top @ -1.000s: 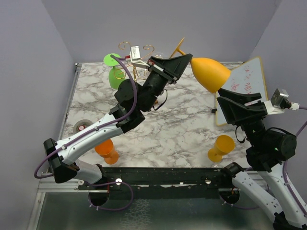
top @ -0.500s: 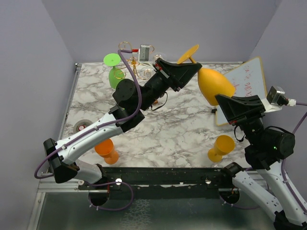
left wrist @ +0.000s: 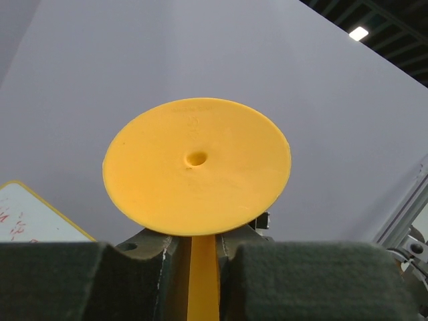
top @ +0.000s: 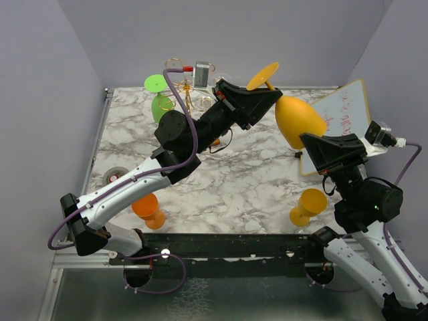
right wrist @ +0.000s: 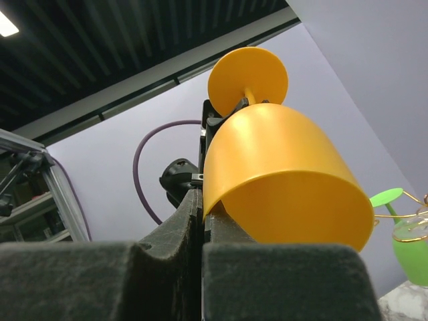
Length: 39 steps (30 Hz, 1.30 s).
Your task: Place the wine glass upside down on the wine glass rack
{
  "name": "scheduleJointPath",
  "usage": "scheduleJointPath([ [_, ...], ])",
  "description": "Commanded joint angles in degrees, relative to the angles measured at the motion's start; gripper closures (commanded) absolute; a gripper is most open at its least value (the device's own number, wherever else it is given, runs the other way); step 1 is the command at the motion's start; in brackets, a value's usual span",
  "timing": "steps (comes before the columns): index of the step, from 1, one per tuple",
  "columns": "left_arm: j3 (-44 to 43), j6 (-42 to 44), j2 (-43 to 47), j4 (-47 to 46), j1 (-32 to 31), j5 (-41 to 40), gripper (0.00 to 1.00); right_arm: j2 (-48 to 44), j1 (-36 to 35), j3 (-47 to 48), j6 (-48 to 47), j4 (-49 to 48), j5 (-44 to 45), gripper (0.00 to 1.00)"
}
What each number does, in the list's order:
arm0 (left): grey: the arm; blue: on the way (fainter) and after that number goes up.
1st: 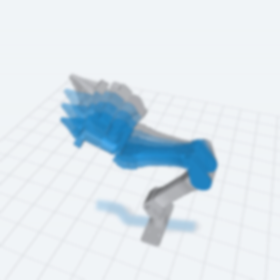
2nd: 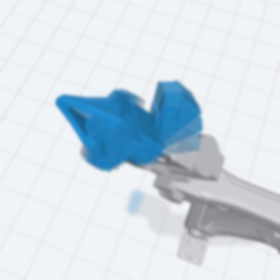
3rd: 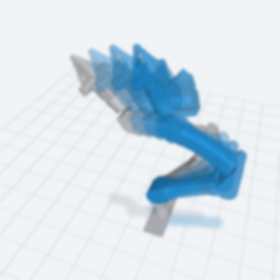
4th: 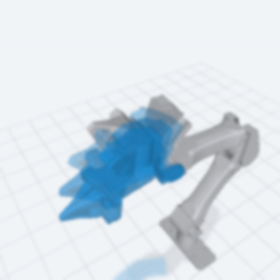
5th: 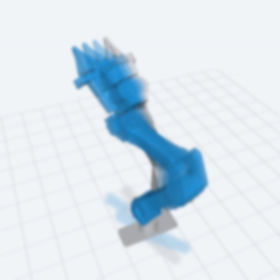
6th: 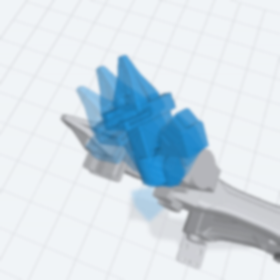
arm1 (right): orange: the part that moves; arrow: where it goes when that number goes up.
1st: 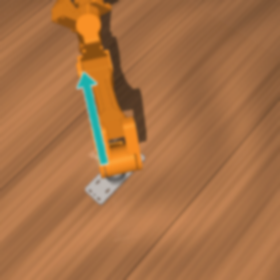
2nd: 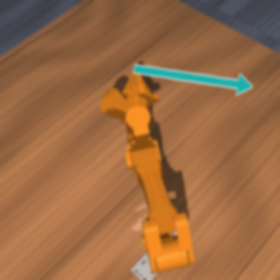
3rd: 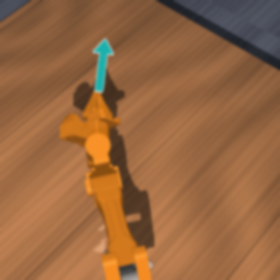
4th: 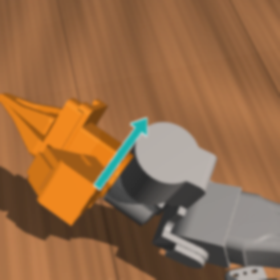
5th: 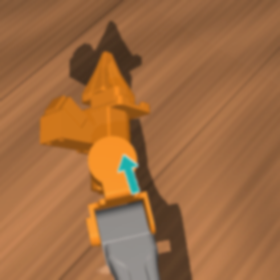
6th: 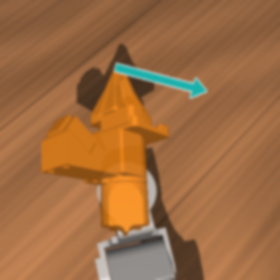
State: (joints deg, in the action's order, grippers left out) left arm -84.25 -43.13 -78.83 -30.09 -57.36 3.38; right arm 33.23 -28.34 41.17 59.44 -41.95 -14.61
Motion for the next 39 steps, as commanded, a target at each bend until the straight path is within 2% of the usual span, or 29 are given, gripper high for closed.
scheduleJointPath([
  [1,-0.4,1.3,-0.8,-0.7,-0.9,9.2,0.81,1.7,0.2,-0.9,1.3,-0.1,1.5,0.99],
  [5,0.0,2.1,-1.0,-1.0,-1.0,10.6,0.82,1.9,0.2,-1.4,1.8,-0.3,1.8,0.99],
  [6,0.2,2.6,-0.9,-1.1,-0.9,10.8,0.88,2.0,0.3,-1.4,1.8,-0.3,1.7,0.99],
  [7,0.3,3.0,-0.9,-1.2,-0.9,10.8,1.00,2.1,0.2,-1.5,1.9,-0.2,1.7,0.99],
  [10,1.3,4.5,-0.1,-1.2,-1.0,9.1,1.00,2.3,0.2,-1.7,1.7,0.3,1.4,0.97],
  [11,1.7,5.1,0.4,-1.2,-1.0,8.2,1.00,2.3,0.3,-1.6,1.7,1.1,1.4,0.91],
  [13,2.7,7.0,1.5,-1.1,-0.9,6.1,1.00,2.1,0.3,-1.5,1.1,2.9,1.3,0.71],
  [17,5.3,11.0,4.4,-0.2,-0.9,1.5,1.00,1.0,0.3,-1.9,-0.1,7.1,2.4,0.46],
  [19,5.8,13.4,5.8,2.3,-0.9,-0.9,1.00,0.1,0.3,-2.2,-0.7,9.3,3.0,0.36],
  [22,5.4,18.0,8.1,10.6,-0.8,-6.0,1.00,-1.3,0.2,-2.4,-2.3,14.5,4.1,0.29],
  [26,3.4,25.5,11.2,28.8,-0.8,-15.6,1.00,-4.2,0.2,-2.8,-5.1,23.8,5.7,0.22],
  [30,4.2,31.7,15.4,42.3,-0.7,-25.9,1.00,-6.7,0.2,-3.1,-8.0,31.4,8.2,0.20],
  [35,5.7,36.6,18.9,53.4,-0.3,-37.6,1.00,-7.5,0.3,-3.8,-10.1,34.4,10.0,0.20],
  [39,5.9,36.8,20.3,57.2,2.6,-41.1,1.00,-6.4,0.3,-4.1,-10.5,33.9,9.9,0.20],
])
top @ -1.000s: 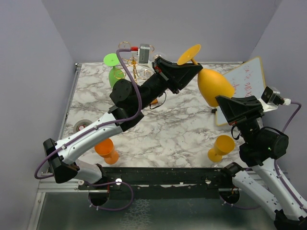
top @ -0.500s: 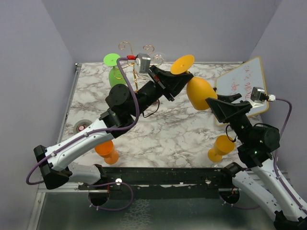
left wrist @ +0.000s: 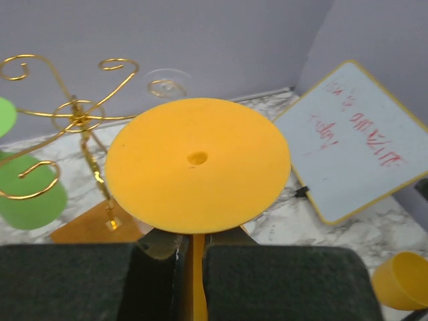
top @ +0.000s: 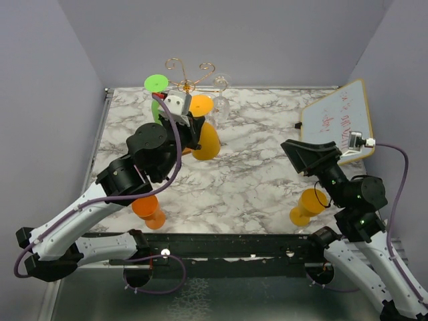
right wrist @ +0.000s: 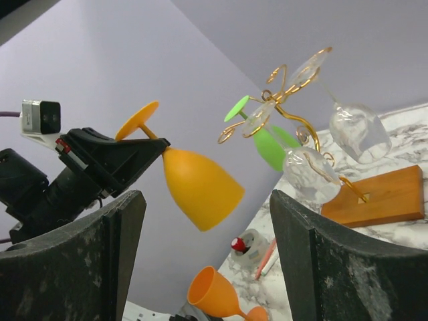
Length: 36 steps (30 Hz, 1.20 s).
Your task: Place the wine glass upside down on the wine glass rack
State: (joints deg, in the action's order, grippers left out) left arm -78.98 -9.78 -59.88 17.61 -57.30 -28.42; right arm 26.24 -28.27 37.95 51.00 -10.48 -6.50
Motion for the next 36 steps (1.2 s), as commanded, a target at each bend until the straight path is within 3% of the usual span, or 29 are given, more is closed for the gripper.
scheduleJointPath([
  [1,0.4,3.4,1.2,10.3,3.8,-8.7,1.00,1.1,0.2,-0.9,-2.0,2.1,1.6,0.20],
  [7,-0.2,0.8,-2.2,13.5,17.8,5.5,1.00,3.1,0.2,-0.5,-2.1,1.3,0.5,0.20],
  [14,3.7,2.4,-1.3,10.7,26.0,18.0,1.00,4.9,0.2,0.9,-5.1,1.6,-2.1,0.21],
  [20,7.4,5.7,-0.9,6.1,32.1,29.7,1.00,18.1,0.1,10.4,-10.6,8.7,-10.0,0.23],
  [24,11.2,7.3,0.4,0.6,33.9,34.8,1.00,27.1,0.2,20.2,-11.3,13.1,-14.2,0.25],
  [28,15.9,9.5,2.8,-6.9,34.2,40.1,1.00,35.4,-0.5,28.5,-6.2,14.2,-18.2,0.28],
  [36,22.0,11.8,7.5,-13.7,34.3,41.6,1.00,46.7,-13.2,38.8,2.1,16.5,-9.4,0.30],
])
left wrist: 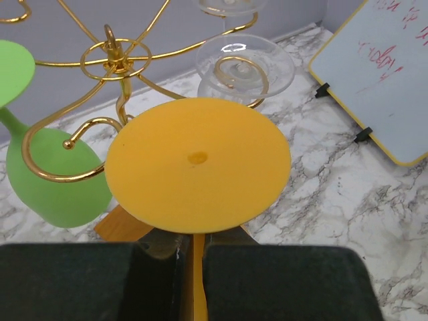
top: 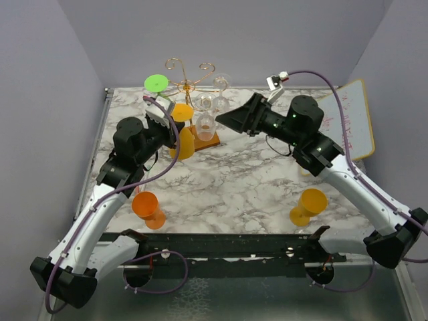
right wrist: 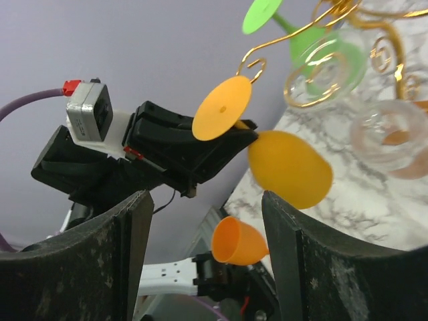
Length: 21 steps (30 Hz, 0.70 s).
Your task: Place the wine glass upside down on the wine glass rack
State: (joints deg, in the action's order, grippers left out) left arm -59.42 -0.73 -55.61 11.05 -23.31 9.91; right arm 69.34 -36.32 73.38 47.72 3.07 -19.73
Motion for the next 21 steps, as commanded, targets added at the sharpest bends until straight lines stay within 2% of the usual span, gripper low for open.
scheduleJointPath([
  [1,3.3,2.9,4.0,-7.8,0.3,3.1,1.00,4.6,-6.7,3.9,6.5,3.0,5.4,0.30],
  [6,7.4,3.3,7.5,-10.3,0.3,3.7,1.00,8.1,-11.1,4.2,13.2,0.2,10.4,0.31],
  [10,9.7,3.6,10.1,-10.8,0.3,5.1,1.00,9.3,-12.8,3.4,17.6,-4.8,12.8,0.33],
  [15,11.7,2.9,13.2,-10.9,0.3,7.3,1.00,11.9,-13.7,4.5,23.2,-5.4,14.1,0.39],
  [21,12.1,2.0,15.3,-10.4,0.3,9.7,1.00,14.6,-15.2,7.1,24.2,-4.8,15.1,0.45],
])
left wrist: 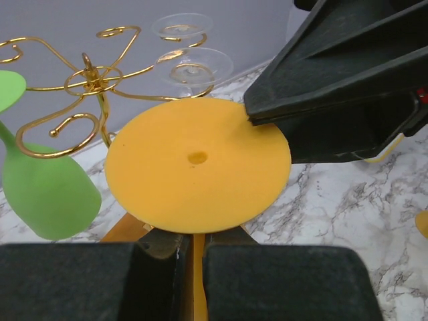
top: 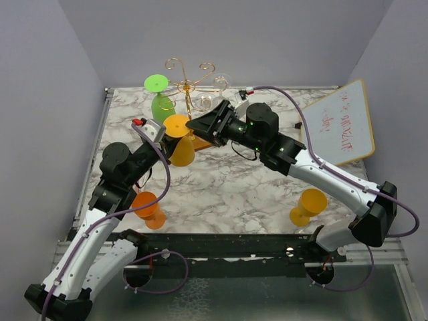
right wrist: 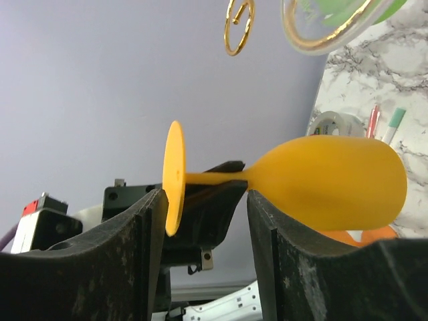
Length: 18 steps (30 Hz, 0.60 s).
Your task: Place the wine glass upside down on the wine glass rack
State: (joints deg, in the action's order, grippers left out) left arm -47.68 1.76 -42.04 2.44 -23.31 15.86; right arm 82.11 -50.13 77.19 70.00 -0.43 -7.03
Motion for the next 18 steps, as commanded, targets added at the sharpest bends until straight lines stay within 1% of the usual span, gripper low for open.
scheduleJointPath([
  [1,0.3,-0.4,2.0,-1.2,0.3,4.2,1.00,2.4,-1.8,4.0,1.5,-1.1,2.2,0.46],
  [3,0.0,-0.1,2.4,0.3,0.3,4.9,1.00,3.2,-2.3,5.2,1.2,-1.2,1.5,0.51],
  [5,-0.2,0.2,2.9,1.9,0.3,5.3,1.00,3.7,-2.7,5.8,1.0,-1.3,1.0,0.58],
  [9,-0.7,0.1,3.9,4.1,0.3,5.1,1.00,3.3,-2.9,4.5,1.8,-3.0,1.0,0.85],
  [11,-1.3,-1.4,4.0,5.5,0.3,4.4,1.00,2.8,-2.9,3.9,1.9,-3.6,1.6,0.96],
  [12,-1.9,-1.5,4.0,6.6,0.3,4.5,0.97,2.4,-2.9,3.6,2.1,-3.6,2.1,0.98],
  [15,-3.3,-6.0,4.2,10.1,0.3,4.8,0.62,1.3,-2.9,2.9,1.8,-3.4,3.9,0.99],
  [16,-3.7,-7.9,4.3,11.2,0.3,4.7,0.45,0.9,-2.9,2.6,1.8,-3.4,4.5,0.99],
  [17,-4.1,-10.0,4.7,12.6,0.3,4.5,0.36,0.4,-2.8,2.2,1.8,-3.5,5.0,0.99],
  [18,-4.5,-12.7,5.2,13.9,0.3,3.9,0.30,0.0,-2.8,1.8,1.8,-3.5,5.5,0.99],
])
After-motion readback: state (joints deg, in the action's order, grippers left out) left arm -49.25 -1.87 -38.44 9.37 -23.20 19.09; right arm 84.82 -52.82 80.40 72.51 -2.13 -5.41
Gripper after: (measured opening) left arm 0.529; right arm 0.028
